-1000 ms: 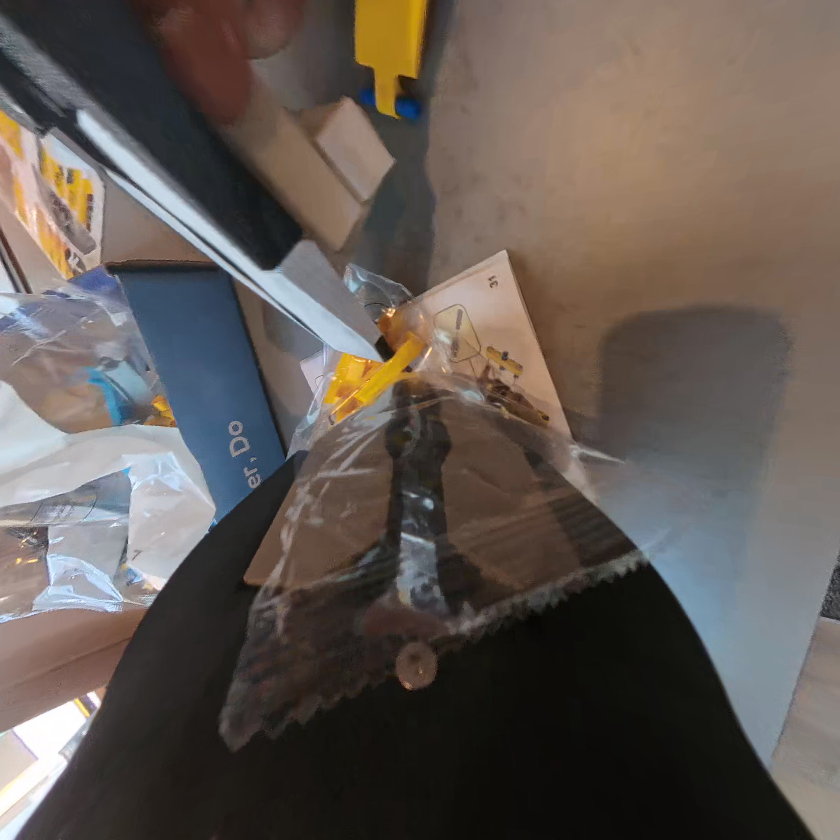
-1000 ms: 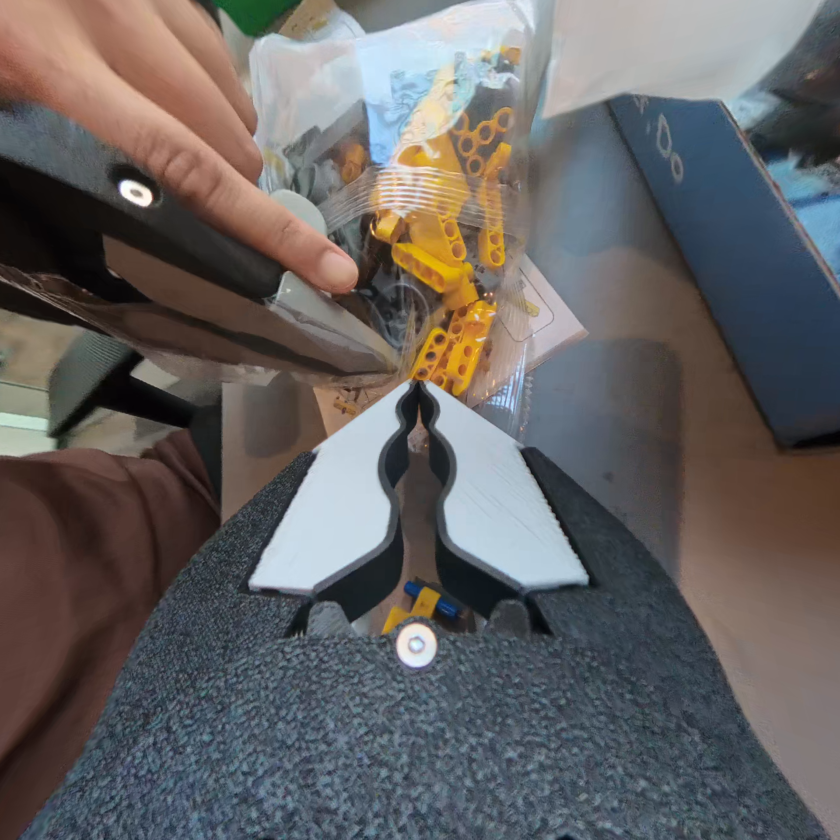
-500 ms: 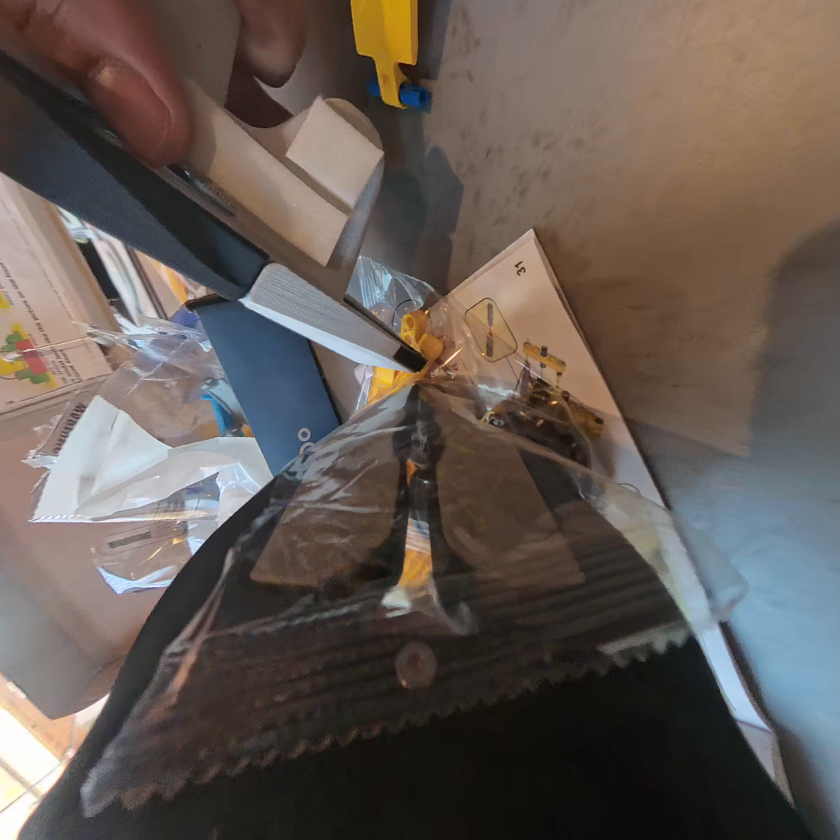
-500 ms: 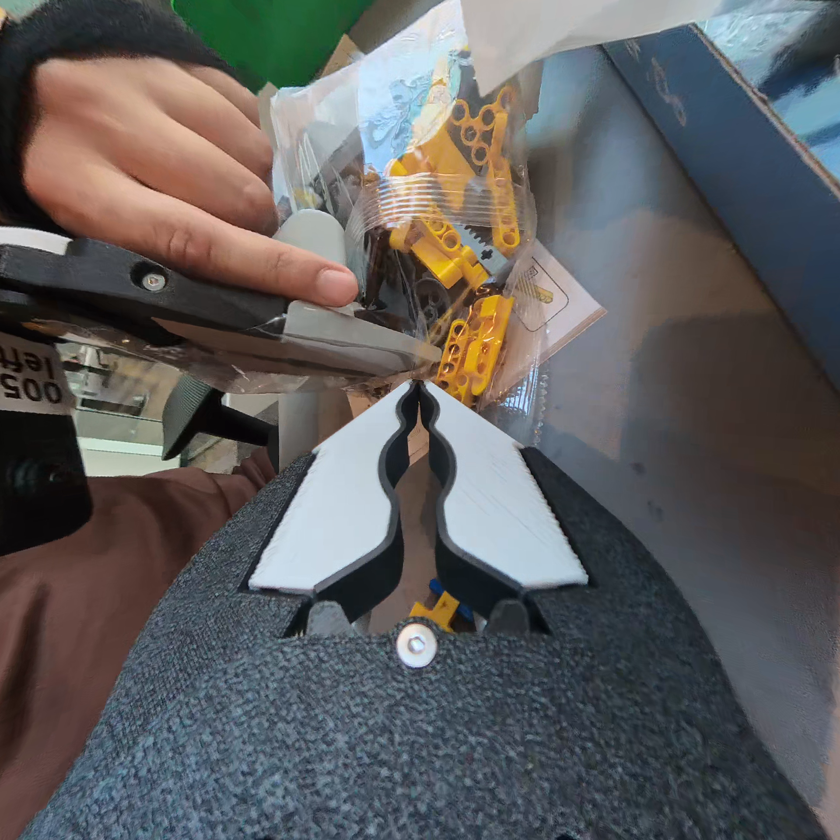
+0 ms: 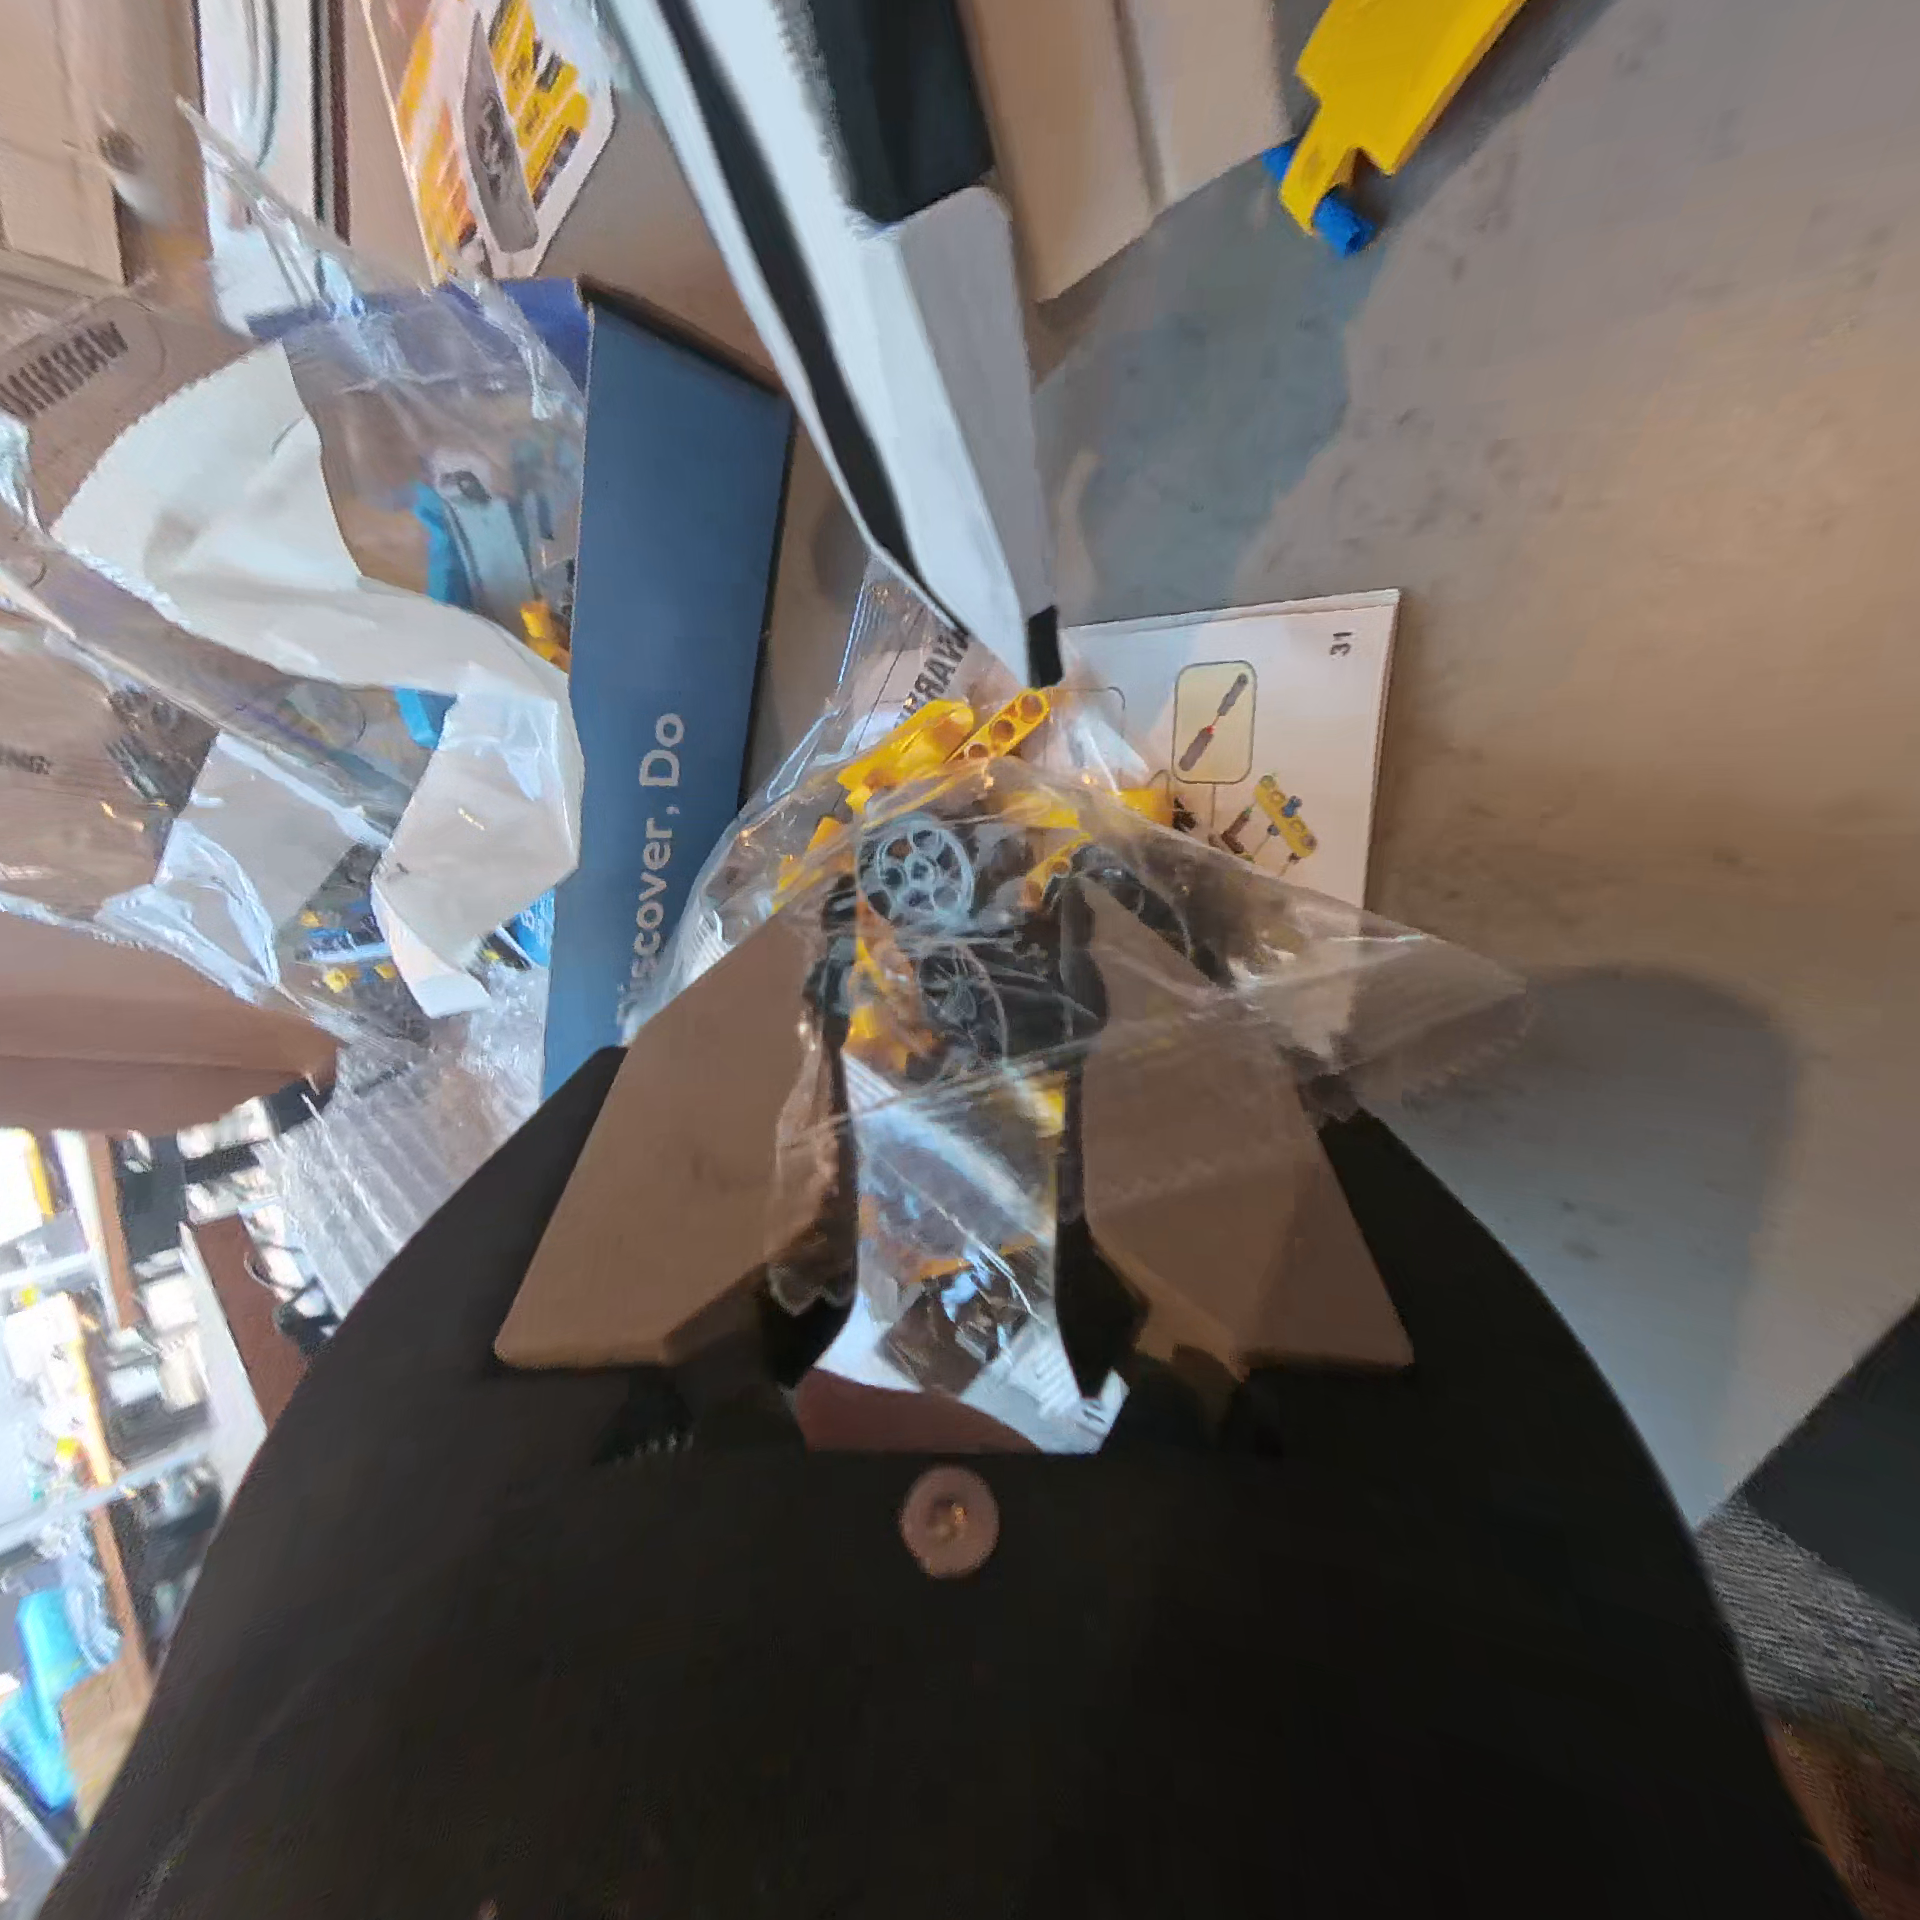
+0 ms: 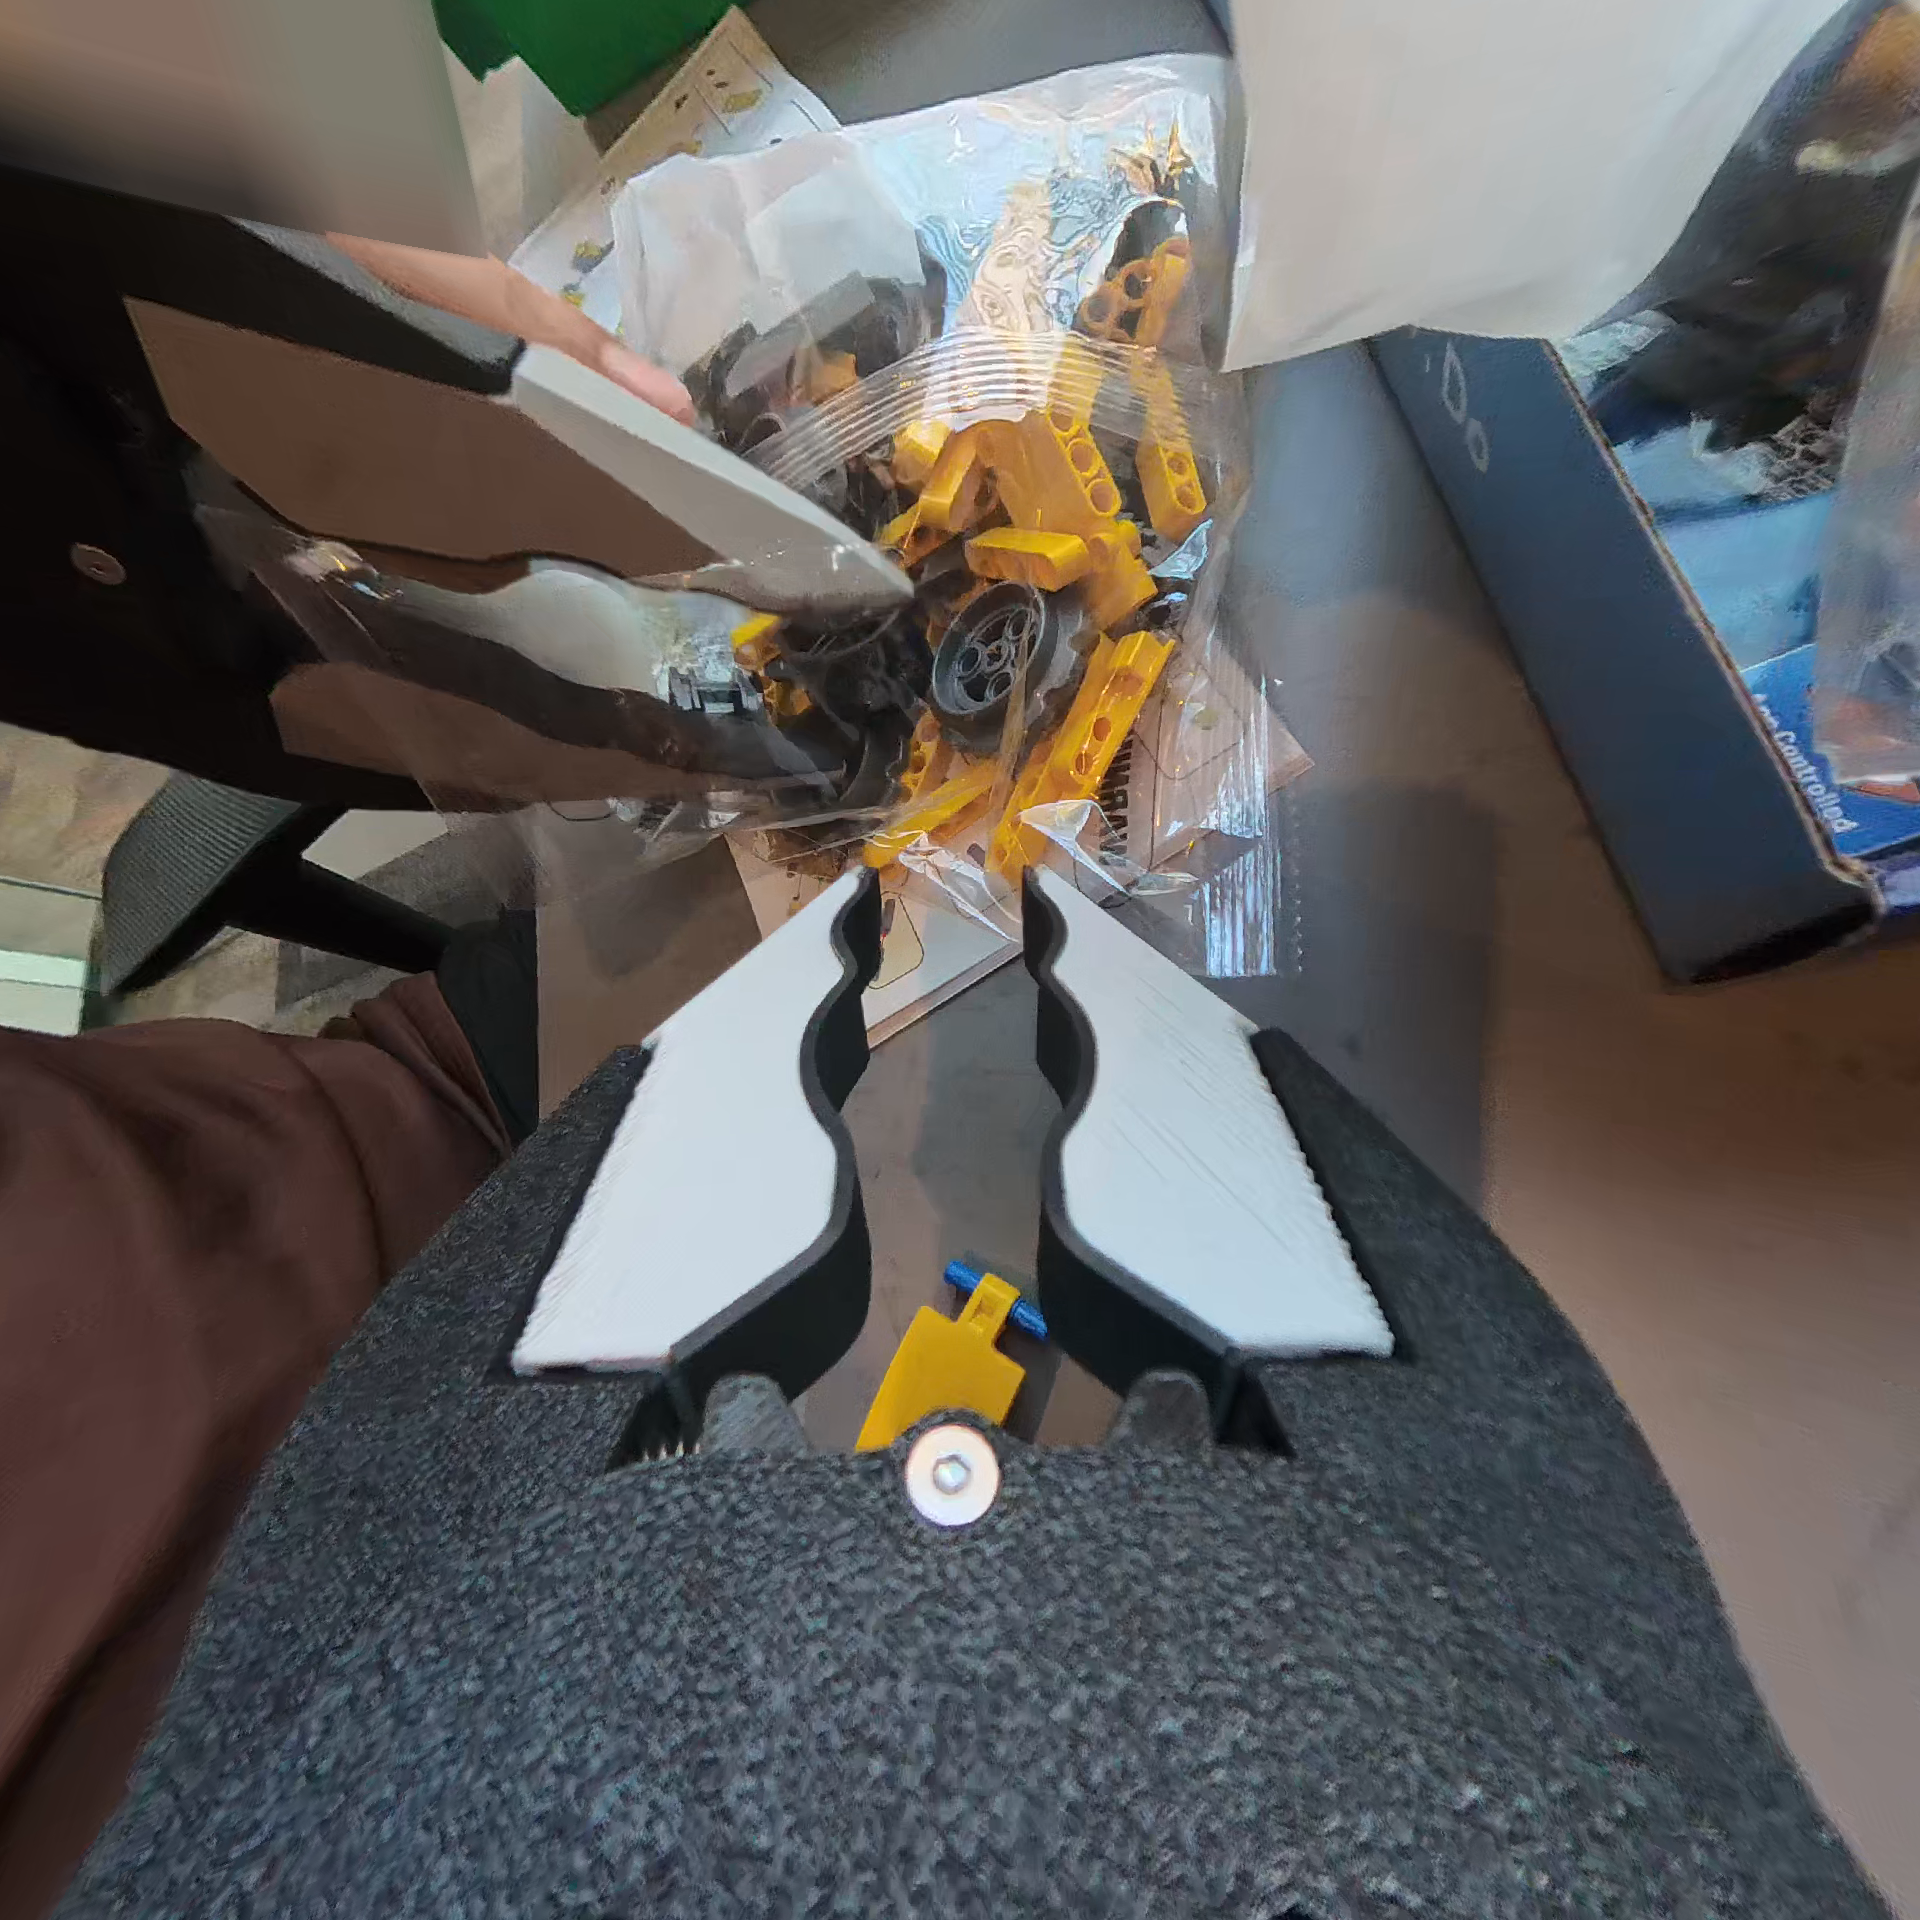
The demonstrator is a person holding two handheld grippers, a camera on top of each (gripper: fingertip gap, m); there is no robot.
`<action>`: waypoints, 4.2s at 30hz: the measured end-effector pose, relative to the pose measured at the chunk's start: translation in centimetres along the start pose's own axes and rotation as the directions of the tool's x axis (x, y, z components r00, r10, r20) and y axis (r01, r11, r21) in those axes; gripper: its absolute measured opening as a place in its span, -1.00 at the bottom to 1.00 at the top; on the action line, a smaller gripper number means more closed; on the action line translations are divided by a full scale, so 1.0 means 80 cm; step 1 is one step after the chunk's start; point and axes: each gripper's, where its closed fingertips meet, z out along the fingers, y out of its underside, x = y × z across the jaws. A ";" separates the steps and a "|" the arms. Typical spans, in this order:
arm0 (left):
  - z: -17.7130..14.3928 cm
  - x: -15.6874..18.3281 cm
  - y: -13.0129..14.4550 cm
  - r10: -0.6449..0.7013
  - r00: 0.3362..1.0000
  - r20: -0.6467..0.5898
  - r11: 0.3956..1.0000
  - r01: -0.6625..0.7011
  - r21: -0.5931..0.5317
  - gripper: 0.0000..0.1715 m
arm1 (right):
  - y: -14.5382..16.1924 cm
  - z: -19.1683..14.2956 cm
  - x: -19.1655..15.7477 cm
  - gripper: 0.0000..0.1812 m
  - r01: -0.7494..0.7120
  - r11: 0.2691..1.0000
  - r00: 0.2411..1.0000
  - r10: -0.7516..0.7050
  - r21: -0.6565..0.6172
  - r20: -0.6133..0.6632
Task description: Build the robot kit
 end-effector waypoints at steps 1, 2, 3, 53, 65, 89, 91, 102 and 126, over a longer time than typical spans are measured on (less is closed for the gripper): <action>-0.001 0.003 0.002 -0.045 0.999 -0.017 0.999 0.045 -0.014 -0.54 | 0.002 0.002 0.001 -0.70 0.008 1.000 1.000 -0.008 -0.010 -0.011; -0.003 0.008 -0.001 -0.097 0.994 -0.045 0.995 0.096 -0.007 -0.53 | 0.003 0.002 0.001 -0.69 0.018 1.000 1.000 -0.018 -0.017 -0.022; -0.005 0.009 -0.003 -0.154 0.986 -0.058 0.988 0.154 -0.001 -0.60 | 0.003 0.002 0.001 -0.69 0.027 0.999 0.999 -0.028 -0.021 -0.031; 0.004 0.037 0.020 -0.608 0.789 -0.090 0.784 0.578 -0.228 -0.94 | -0.018 -0.015 -0.008 -0.64 -0.042 0.998 0.999 0.043 0.049 -0.018; -0.032 0.006 0.008 -0.445 0.895 0.008 0.882 0.440 -0.168 -0.96 | -0.021 -0.028 0.000 -0.64 -0.015 0.998 0.998 0.019 0.057 -0.068; -0.172 0.040 -0.132 -0.465 0.883 -0.060 0.740 0.425 0.520 -0.96 | -0.120 -0.253 -0.148 -0.68 0.208 0.797 0.976 -0.133 0.567 -0.170; -0.115 0.077 -0.149 -0.373 0.926 -0.062 0.823 0.361 0.439 -0.96 | -0.118 -0.264 -0.171 -0.68 0.221 0.775 0.974 -0.146 0.593 -0.173; 0.006 0.118 -0.149 -0.283 0.956 -0.077 0.915 0.293 0.277 -0.74 | -0.072 -0.245 -0.225 -0.66 0.273 0.804 0.947 -0.127 0.528 -0.296; -0.127 -0.020 -0.069 -0.608 0.794 -0.001 0.730 0.560 0.391 -0.18 | 0.065 -0.207 -0.019 -0.45 0.170 0.931 0.324 -0.361 -0.322 -0.875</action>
